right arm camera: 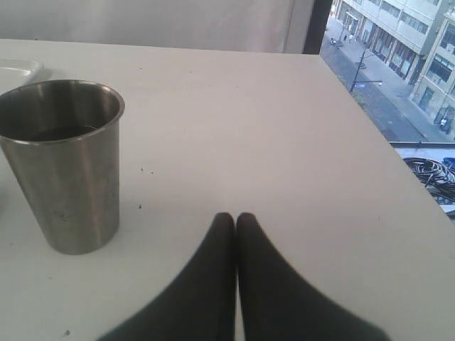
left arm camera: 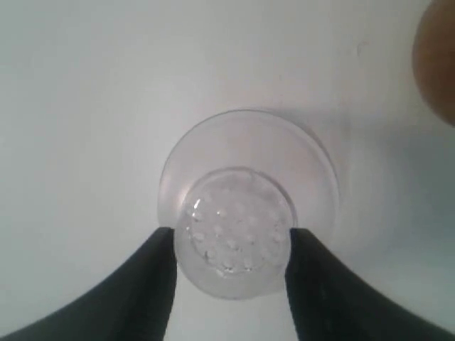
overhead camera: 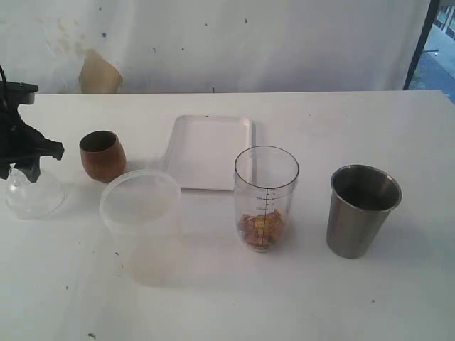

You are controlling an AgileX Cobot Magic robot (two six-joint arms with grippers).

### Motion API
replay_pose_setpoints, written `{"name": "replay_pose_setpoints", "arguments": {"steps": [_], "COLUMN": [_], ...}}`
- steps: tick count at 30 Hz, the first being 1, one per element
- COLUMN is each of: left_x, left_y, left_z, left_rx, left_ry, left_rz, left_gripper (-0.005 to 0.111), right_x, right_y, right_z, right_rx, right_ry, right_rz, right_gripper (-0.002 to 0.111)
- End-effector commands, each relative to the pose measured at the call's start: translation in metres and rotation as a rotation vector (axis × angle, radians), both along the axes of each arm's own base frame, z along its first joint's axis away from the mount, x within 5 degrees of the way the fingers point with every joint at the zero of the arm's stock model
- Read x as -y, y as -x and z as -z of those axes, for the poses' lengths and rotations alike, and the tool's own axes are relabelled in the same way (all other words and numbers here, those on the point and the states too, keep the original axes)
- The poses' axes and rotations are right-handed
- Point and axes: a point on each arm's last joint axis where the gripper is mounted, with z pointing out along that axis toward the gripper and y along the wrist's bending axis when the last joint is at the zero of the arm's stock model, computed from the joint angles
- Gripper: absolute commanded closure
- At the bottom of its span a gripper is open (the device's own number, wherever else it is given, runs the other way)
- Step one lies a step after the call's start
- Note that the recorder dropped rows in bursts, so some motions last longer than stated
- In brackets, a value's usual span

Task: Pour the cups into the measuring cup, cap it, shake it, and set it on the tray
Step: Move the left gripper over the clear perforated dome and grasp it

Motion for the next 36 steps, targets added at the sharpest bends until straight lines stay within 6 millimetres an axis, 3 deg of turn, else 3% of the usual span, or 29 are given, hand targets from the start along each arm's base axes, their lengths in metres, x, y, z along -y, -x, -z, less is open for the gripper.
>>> {"name": "replay_pose_setpoints", "arguments": {"steps": [1, 3, 7, 9, 10, 12, 13, 20, 36], "left_x": [-0.001, -0.001, -0.002, -0.002, -0.002, -0.002, -0.001, 0.0, 0.004], "left_y": [0.004, 0.006, 0.008, 0.008, 0.008, 0.008, 0.008, 0.004, -0.003], "left_z": [0.007, 0.007, 0.008, 0.008, 0.008, 0.008, 0.008, 0.007, 0.0], "left_rx": [-0.042, -0.071, -0.101, -0.1, -0.1, -0.097, -0.095, -0.056, 0.001], "left_ry": [-0.004, -0.019, -0.029, -0.03, -0.03, -0.03, -0.028, -0.017, 0.033], "left_rz": [0.028, 0.084, 0.101, 0.101, 0.101, 0.102, 0.101, 0.102, 0.07], "left_gripper": [0.088, 0.106, 0.101, 0.076, 0.056, 0.028, 0.026, 0.042, 0.042], "right_x": [0.0, 0.0, 0.0, 0.0, 0.0, 0.0, 0.0, 0.0, 0.0], "right_y": [0.0, 0.0, 0.0, 0.0, 0.0, 0.0, 0.0, 0.0, 0.0], "right_z": [0.001, 0.001, 0.001, 0.001, 0.001, 0.001, 0.001, 0.001, 0.001], "right_rx": [0.008, 0.008, 0.008, 0.008, 0.008, 0.008, 0.008, 0.008, 0.008], "right_ry": [0.004, 0.004, 0.004, 0.004, 0.004, 0.004, 0.004, 0.004, 0.004], "right_rz": [-0.006, -0.006, -0.006, -0.006, -0.006, -0.006, -0.006, -0.006, -0.006], "right_gripper": [0.108, 0.108, 0.108, 0.108, 0.108, 0.108, 0.108, 0.108, 0.108]}}
